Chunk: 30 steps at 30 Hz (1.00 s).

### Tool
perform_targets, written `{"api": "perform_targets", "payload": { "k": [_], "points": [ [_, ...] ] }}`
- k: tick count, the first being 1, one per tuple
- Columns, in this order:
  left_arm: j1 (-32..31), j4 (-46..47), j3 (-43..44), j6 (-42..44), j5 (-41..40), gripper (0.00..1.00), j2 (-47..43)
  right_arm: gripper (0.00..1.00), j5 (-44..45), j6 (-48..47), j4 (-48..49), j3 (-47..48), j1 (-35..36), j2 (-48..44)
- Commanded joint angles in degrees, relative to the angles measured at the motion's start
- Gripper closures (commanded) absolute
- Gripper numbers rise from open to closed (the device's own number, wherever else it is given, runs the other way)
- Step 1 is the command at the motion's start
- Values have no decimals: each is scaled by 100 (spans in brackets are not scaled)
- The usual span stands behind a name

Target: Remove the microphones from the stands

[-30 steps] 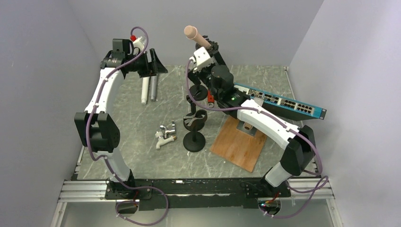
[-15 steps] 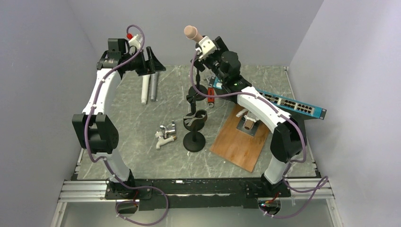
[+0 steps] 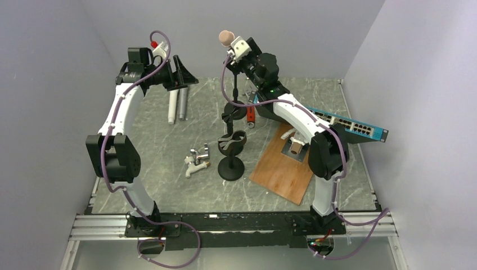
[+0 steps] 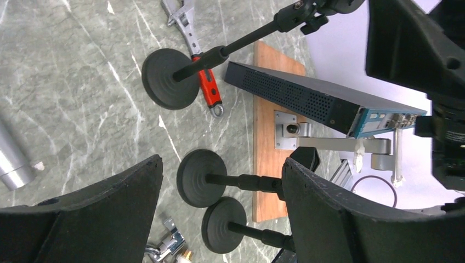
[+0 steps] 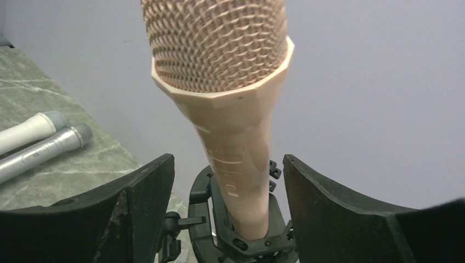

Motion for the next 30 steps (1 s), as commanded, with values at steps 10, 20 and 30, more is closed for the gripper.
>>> {"api": "perform_targets", "payload": {
  "k": [10, 20, 30],
  "points": [
    [330, 729, -207, -399, 582, 18, -248, 40, 64, -284, 1252, -34, -7, 120],
    [395, 878, -275, -509, 695, 18, -268, 57, -75, -743, 1053, 137, 69, 213],
    [468, 1125, -407, -708, 819, 18, -281, 72, 174, -1292, 1034, 321, 263, 241]
  ]
}}
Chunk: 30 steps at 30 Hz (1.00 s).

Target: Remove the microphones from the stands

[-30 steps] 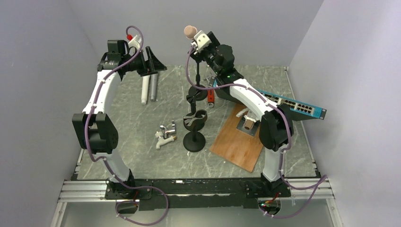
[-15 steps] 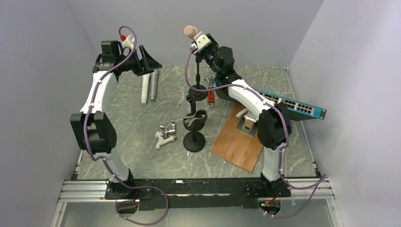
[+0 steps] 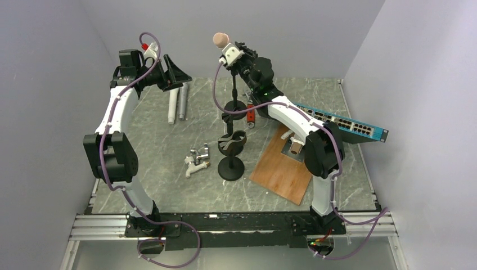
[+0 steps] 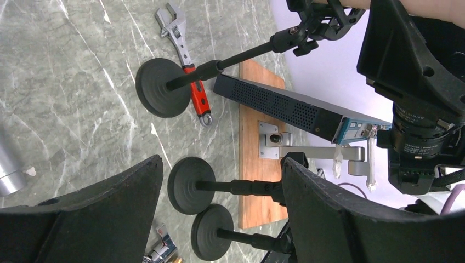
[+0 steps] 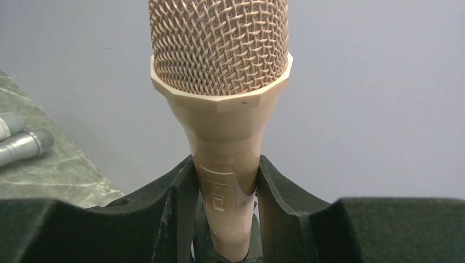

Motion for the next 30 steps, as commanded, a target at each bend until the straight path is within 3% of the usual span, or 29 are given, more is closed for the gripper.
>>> {"api": "perform_targets", "payload": {
  "k": [1, 13, 21, 24, 30],
  "points": [
    [60, 349, -17, -78, 227, 18, -287, 72, 59, -330, 217, 405, 76, -42],
    [98, 462, -66, -152, 293, 18, -336, 76, -152, -56, -3, 655, 148, -472],
    [98, 577, -115, -222, 374, 18, -358, 82, -488, 519, -787, 1314, 225, -701],
    [98, 617, -134, -235, 382, 18, -394, 83, -518, 1081, -923, 1256, 236, -954],
    [89, 798, -225, -323, 400, 18, -630, 86, -472, 3062, -1882, 940, 235, -1753]
  ]
}}
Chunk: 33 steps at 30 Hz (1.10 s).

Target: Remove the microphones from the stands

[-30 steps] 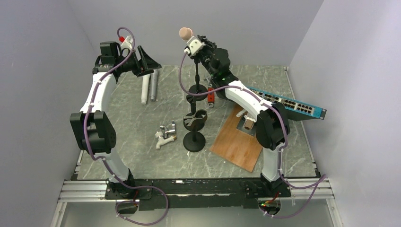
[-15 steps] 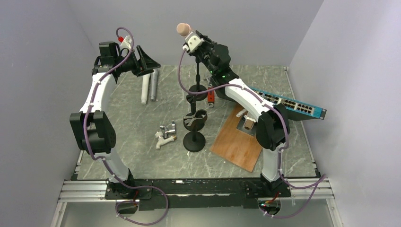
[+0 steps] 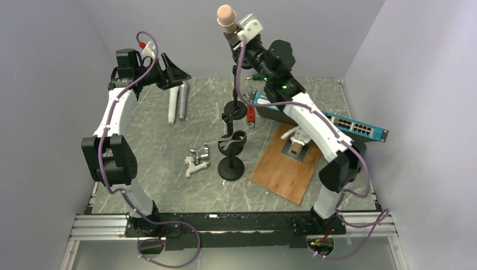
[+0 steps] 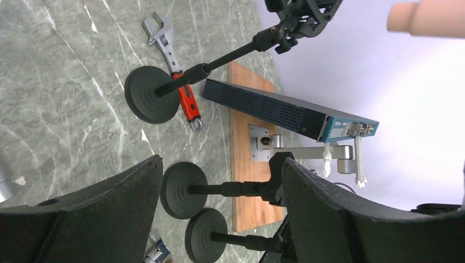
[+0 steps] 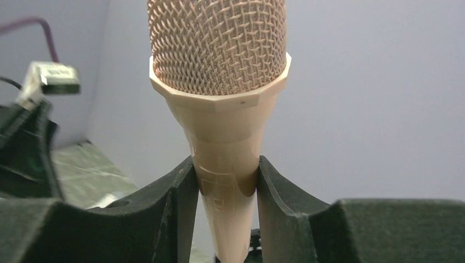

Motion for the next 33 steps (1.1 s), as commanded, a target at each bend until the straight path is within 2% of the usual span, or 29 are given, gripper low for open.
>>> {"api": "perform_targets", "payload": {
  "k": [1, 2, 3, 7, 12, 16, 20, 21, 23, 25, 28, 30, 33],
  "points": [
    [19, 454, -85, -126, 207, 18, -583, 88, -106, 1877, -598, -205, -11, -934],
    [15, 536, -126, -168, 227, 18, -669, 91, -193, 2194, -693, -385, -12, -1103],
    [8, 641, -173, -209, 245, 18, -745, 99, -255, 2480, -754, -616, -11, -1291],
    [-65, 1291, -454, -474, 413, 18, -1021, 100, -371, 3497, -739, -1632, -25, -1963],
    [-256, 3236, -1171, -1017, 755, 18, -1406, 100, -399, 4669, -1009, -1973, -63, -2258],
    [-557, 6129, -1800, -2320, 1329, 18, -1443, 100, -708, 5216, -1201, -1884, -76, -2222],
    [-1052, 9122, -1839, -4365, 1846, 17, -1043, 100, -1062, 5424, -1529, -1694, -90, -2132],
    [-1170, 9729, -1763, -4995, 1911, 17, -918, 100, -1091, 5481, -1499, -1733, -88, -2171],
    [-1352, 10430, -1633, -5487, 1971, 18, -737, 100, -1148, 5604, -1317, -1972, -89, -2277],
    [-1433, 10263, -1657, -5287, 1957, 19, -724, 100, -1189, 5690, -1149, -2142, -88, -2358],
    [-1456, 9025, -1863, -4170, 1866, 20, -983, 100, -1297, 5730, -1158, -2128, -84, -2319],
    [-1496, 7918, -1946, -3220, 1746, 20, -1254, 100, -1331, 5745, -1132, -2145, -87, -2287],
    [-1622, 5148, -1780, -1255, 1338, 20, -1676, 100, -1341, 5776, -1132, -2118, -86, -2232]
  ]
}}
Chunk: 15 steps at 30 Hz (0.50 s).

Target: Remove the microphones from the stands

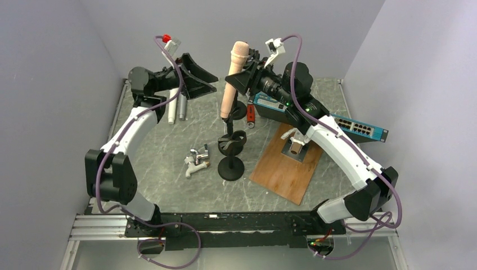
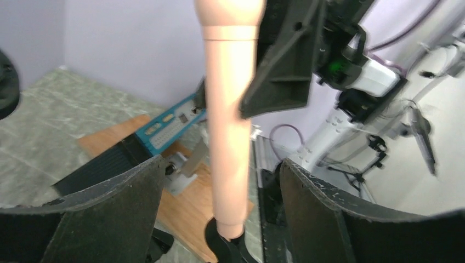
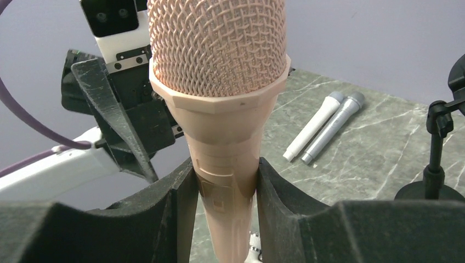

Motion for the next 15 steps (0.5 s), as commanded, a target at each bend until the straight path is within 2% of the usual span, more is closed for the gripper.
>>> {"api": "perform_targets", "payload": {
  "k": [1, 3, 4, 9, 15],
  "points": [
    [-199, -3765, 335, 3077, -731, 20, -733, 100, -189, 204, 429, 66, -14, -63],
    [-356, -5395, 718, 4431, -1166, 21, -817, 100, -282, 265, 523, 71, -14, -38],
    [-413, -5619, 798, 4652, -1194, 21, -818, 100, -340, 289, 565, 63, -13, -24],
    [-464, -4754, 563, 3984, -909, 21, -738, 100, -481, 427, 666, 50, -16, 83],
    [-687, -5293, 728, 4439, -1007, 26, -697, 100, -715, 742, 1095, -154, -16, 146]
  ]
}}
